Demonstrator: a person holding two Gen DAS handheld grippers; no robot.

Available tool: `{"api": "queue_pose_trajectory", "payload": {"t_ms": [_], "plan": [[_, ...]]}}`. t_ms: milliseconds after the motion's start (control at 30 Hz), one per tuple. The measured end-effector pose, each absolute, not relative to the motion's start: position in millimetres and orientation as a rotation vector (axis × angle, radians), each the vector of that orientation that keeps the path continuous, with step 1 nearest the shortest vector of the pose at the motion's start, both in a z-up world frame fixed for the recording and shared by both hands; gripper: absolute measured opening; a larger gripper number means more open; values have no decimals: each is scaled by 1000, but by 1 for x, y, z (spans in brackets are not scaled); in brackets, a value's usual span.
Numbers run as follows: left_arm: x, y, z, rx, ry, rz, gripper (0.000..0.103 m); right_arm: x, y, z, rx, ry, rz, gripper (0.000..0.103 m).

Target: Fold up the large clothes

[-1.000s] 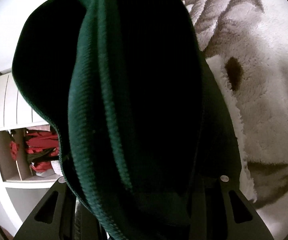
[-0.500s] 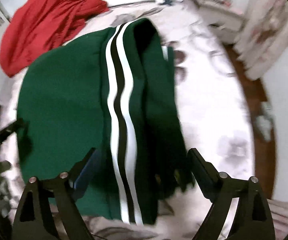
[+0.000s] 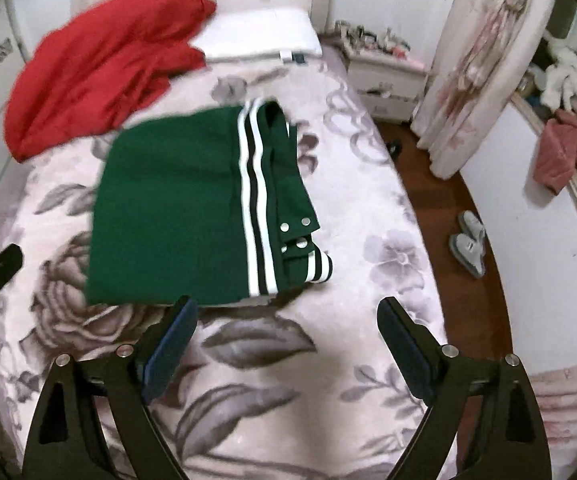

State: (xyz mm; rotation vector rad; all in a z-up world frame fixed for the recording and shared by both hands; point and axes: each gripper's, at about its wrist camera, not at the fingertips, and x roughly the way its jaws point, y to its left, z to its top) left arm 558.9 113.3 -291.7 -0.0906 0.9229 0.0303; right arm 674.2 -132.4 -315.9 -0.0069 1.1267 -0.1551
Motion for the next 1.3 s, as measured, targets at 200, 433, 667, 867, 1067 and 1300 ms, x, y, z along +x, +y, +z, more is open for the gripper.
{"api": "queue_pose_trajectory", "payload": {"t_ms": [200, 433, 667, 867, 1067, 1300], "plan": [[481, 103, -210, -84, 839, 42, 97, 590, -121, -215, 3, 1020, -160, 93], [397, 92, -129, -69, 767, 51, 97, 482, -104, -100, -10, 909, -144, 93], [332, 82, -69, -74, 724, 65, 97, 396, -104, -20, -26, 820, -133, 93], [299, 73, -51, -77, 701, 62, 97, 343, -105, 21, -27, 768, -117, 93], [277, 66, -43, -57, 682, 63, 97, 309, -104, 44, -40, 740, -107, 93], [259, 61, -37, -48, 661, 69, 97, 293, -109, 52, -48, 722, -105, 95]]}}
